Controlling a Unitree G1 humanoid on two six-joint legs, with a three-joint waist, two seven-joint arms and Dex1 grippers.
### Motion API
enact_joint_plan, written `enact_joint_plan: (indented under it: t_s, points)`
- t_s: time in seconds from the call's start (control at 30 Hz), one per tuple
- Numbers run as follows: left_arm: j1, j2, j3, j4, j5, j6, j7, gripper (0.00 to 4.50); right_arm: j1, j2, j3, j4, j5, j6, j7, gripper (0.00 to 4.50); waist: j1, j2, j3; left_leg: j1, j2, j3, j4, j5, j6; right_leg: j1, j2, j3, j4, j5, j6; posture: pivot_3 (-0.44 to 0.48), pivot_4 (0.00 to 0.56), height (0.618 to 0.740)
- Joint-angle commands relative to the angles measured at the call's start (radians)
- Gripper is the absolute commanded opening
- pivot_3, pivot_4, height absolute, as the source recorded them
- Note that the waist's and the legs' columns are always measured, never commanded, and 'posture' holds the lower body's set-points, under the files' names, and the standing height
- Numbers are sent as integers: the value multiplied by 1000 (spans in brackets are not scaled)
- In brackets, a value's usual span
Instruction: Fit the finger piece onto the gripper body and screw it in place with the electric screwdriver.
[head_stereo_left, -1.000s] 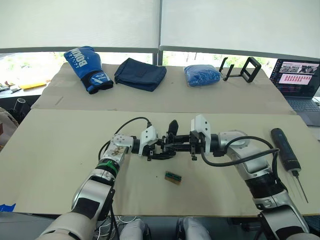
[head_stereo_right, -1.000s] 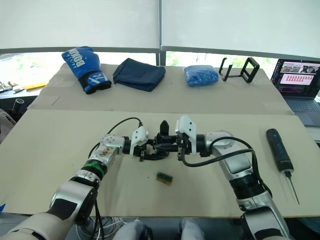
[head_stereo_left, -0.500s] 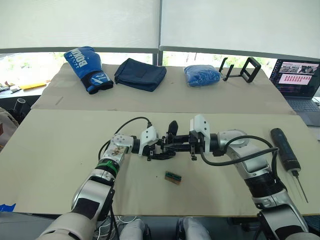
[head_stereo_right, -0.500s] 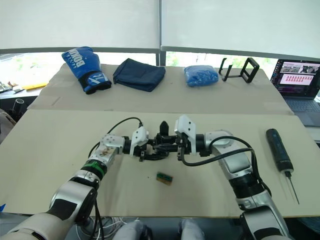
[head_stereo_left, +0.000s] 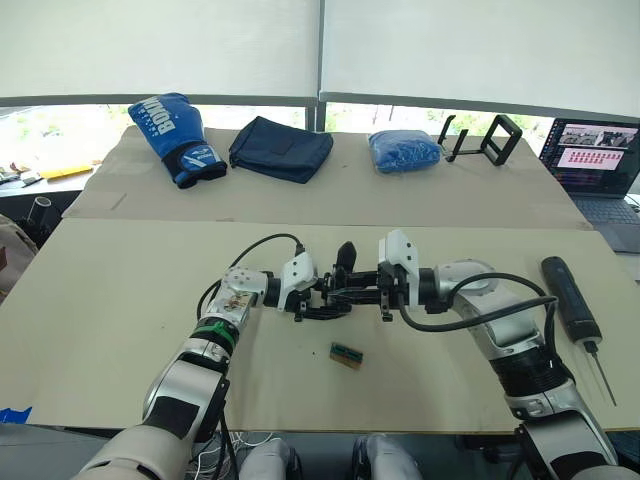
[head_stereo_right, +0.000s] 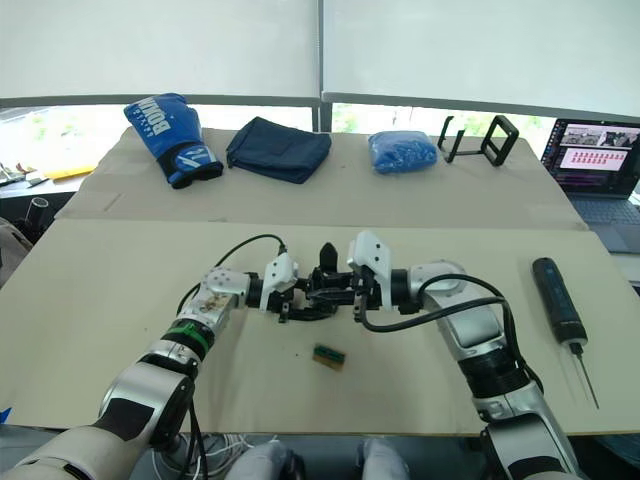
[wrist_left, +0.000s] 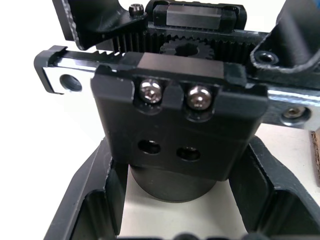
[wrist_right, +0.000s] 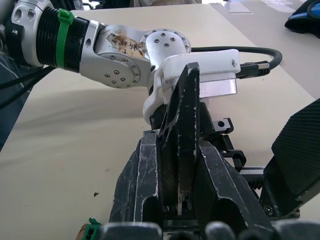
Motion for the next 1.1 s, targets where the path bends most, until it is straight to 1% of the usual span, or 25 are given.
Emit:
enact_joint_plan:
  t_s: [0.03, 0.2, 0.43, 0.5, 0.53, 0.7, 0.73, 0.8, 1.1]
  points:
    - [12, -10, -15, -12, 8, 15, -12, 2309, 17, -6, 15, 55, -41, 27, -27, 413, -1, 0, 0, 0, 0, 0, 0, 0, 0, 0, 0, 0, 0, 0, 0, 0, 150, 740]
    - [15, -12, -17, -16, 8, 21, -15, 2309, 6, -24, 25, 57, -61, -13, -7, 413, -2, 0, 0, 1, 0, 0, 0, 0, 0, 1, 0, 0, 1, 0, 0, 0, 150, 740]
    - [19, -13, -16, -23, 6, 27, -10, 2309, -15, -1, -3, 14, -17, -50, 2, 413, -2, 0, 0, 1, 0, 0, 0, 0, 0, 1, 0, 0, 1, 0, 0, 0, 150, 740]
    - [20, -14, -15, -24, 6, 29, -9, 2309, -22, 8, -11, 8, -5, -54, 1, 1439, -2, 0, 0, 1, 0, 0, 0, 0, 0, 0, 0, 0, 1, 0, 0, 0, 150, 740]
    - [21, -14, -15, -25, 6, 29, -9, 2309, -24, 11, -15, 2, 0, -61, 3, 1669, -2, 0, 0, 0, 0, 0, 0, 0, 0, 0, 0, 0, 1, 0, 0, 0, 150, 740]
    - [24, -14, -15, -28, 6, 32, -8, 2309, -32, 21, -33, -15, 14, -73, 11, 3473, -1, 0, 0, -1, 0, 0, 1, 0, 0, -1, 0, 0, 0, 0, 0, 0, 150, 740]
    - [25, -15, -15, -29, 6, 32, -8, 2309, -32, 23, -36, -17, 17, -77, 12, 3763, -2, 0, 0, -1, 0, 0, 1, 0, 0, -1, 0, 0, 0, 0, 0, 0, 150, 740]
    - [26, -16, -15, -31, 5, 32, -8, 2309, -29, 23, -44, -31, 33, -81, 25, 4481, -2, 0, 0, -1, 0, 0, 1, 0, 0, -1, 0, 0, 0, 0, 0, 0, 150, 740]
    - [31, -19, -13, -31, 4, 32, -6, 2309, -2, 17, -67, -51, 59, -85, 35, 4481, -1, 0, 0, -1, 0, 0, 1, 0, 0, -1, 0, 0, 0, 0, 0, 0, 150, 740]
